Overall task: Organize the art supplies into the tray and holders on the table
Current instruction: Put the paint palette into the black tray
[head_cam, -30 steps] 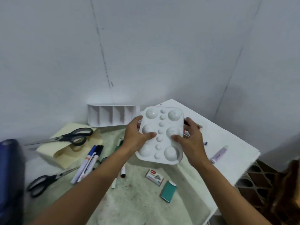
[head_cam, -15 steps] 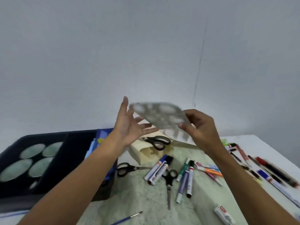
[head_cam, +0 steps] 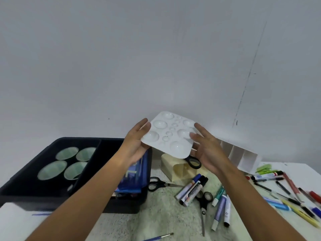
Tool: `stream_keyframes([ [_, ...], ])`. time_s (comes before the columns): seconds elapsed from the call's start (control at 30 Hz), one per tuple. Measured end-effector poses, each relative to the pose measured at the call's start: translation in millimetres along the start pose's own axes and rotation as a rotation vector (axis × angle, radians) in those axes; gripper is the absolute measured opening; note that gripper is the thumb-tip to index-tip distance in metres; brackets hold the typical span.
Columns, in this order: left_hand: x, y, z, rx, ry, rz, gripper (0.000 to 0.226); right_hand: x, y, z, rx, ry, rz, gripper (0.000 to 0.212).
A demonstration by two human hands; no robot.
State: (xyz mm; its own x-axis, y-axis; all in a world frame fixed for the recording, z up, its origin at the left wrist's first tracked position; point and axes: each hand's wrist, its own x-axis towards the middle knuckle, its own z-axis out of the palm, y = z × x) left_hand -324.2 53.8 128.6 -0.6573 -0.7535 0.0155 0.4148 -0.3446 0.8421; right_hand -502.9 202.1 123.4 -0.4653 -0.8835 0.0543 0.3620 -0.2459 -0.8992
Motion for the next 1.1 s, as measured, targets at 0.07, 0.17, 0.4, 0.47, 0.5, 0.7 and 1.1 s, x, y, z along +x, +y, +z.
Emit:
stream_keyframes([
  [0.07,-8,7,-13,0.096,0.012,0.005,0.06,9,3,12,-0.066,-0.044,0.018,0.068],
  [0.17,-19,26,-50,0.234,0.038,0.034,0.058,22,12,35,-0.089,-0.162,0.092,0.058],
  [0.4,-53,60,-153,0.86,0.097,0.055,0.075,46,40,103,-0.294,-0.261,0.256,0.078],
  [0.47,-66,65,-181,1.092,0.089,0.073,0.079,50,53,120,-0.407,-0.269,0.305,0.078],
  [0.5,-73,66,-194,1.218,0.071,0.065,0.084,50,60,127,-0.463,-0.276,0.327,0.08],
  [0.7,-92,52,-229,1.676,-0.197,-0.019,0.117,52,95,162,-0.652,-0.294,0.389,0.084],
  [1.1,-70,38,-223,1.827,-0.294,0.014,0.088,67,137,208,-0.86,-0.213,0.395,0.081],
])
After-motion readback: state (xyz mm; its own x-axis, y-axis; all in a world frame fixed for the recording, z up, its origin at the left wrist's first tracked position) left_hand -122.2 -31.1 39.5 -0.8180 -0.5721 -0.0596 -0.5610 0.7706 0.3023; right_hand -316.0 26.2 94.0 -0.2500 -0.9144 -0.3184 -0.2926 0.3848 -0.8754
